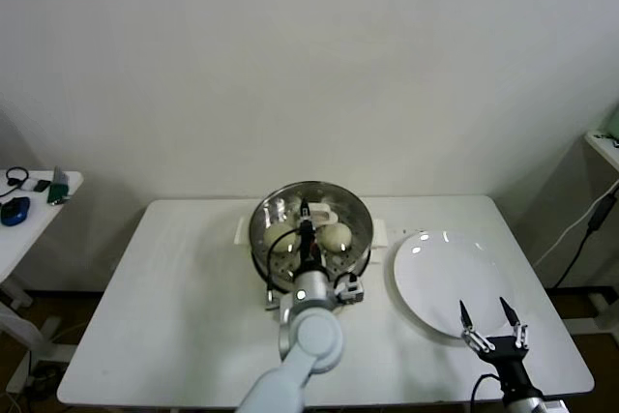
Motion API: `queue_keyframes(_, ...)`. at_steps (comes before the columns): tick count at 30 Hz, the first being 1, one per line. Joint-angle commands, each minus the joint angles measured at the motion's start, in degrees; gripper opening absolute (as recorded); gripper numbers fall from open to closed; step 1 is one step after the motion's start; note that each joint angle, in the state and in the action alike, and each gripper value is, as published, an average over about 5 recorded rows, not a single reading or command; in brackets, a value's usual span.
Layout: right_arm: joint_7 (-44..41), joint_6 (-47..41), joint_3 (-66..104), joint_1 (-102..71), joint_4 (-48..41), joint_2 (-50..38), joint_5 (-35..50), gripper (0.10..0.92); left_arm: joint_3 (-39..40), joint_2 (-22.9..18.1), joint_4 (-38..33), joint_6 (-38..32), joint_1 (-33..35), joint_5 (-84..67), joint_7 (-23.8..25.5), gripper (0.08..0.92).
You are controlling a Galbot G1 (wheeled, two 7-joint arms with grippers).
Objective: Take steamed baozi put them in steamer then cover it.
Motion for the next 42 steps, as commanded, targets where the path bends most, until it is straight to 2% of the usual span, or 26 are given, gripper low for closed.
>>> queue_keyframes(1, 0.31, -0.85, -0.21, -0.3, 0.69, -0.06, 0.57, 0.823, 0.83, 0.83, -1.88, 0.03, 0.28, -1.78, 0.77, 0.138)
queue_keyframes(5, 1.52, -2.02, -0.44, -0.78, 1.59, -0.46, 1.77, 0.823, 1.88, 3.33, -6.17, -0.14, 1.22, -4.02, 3.31, 0.177)
queue_keyframes(13, 2.82, -5.2, -0.22, -0.68, 3.34, -1.59, 2.12, 0.823, 1.08, 11.29, -18.73, 1.23, 6.03, -14.48, 3.31, 0.403)
queue_keyframes(16, 3.16, -6.23, -0.11, -0.74, 4.68, -1.9, 2.03, 0.823, -1.66, 15.38, -25.19, -0.46, 9.16, -25.0, -0.48, 0.49)
queue_keyframes(20, 3.63, -7.03, -0.23, -0.56, 5.87, -1.76, 1.32, 0.823, -9.0, 18.51, -30.48, -6.89, 13.84, -46.62, -9.93, 0.602)
queue_keyframes(23, 3.64, -6.96, -0.57, -0.42, 5.97, -1.48, 0.57, 0.823, -15.96, 19.03, -31.25, -14.25, 17.43, -60.4, -16.19, 0.689)
queue_keyframes(28, 3.78, -6.31, -1.21, -0.06, 5.29, -0.9, -0.94, 0.823, -28.33, 16.03, -30.79, -29.45, 25.34, -76.54, -20.92, 0.806)
queue_keyframes(31, 3.64, -5.71, -1.19, 0.12, 4.77, -0.55, -1.24, 0.823, -34.94, 13.5, -28.93, -37.49, 30.45, -87.79, -22.76, 0.82)
queue_keyframes(35, 3.29, -5.15, -1.45, 0.1, 3.96, -0.44, -1.25, 0.823, -40.1, 13.39, -25.67, -44.27, 36.25, -102.24, -24.78, 0.822)
queue_keyframes(38, 2.96, -4.46, -1.96, 0.48, 2.62, -0.48, -1.32, 0.823, -40.54, 14.25, -23.12, -47.33, 38.78, -107.31, -24.73, 0.823)
queue_keyframes(42, 2.54, -3.35, -2.6, 1.28, 0.47, -0.41, -1.33, 0.823, -39.09, 14.17, -19.73, -51.52, 38.89, -107.3, -23.7, 0.823)
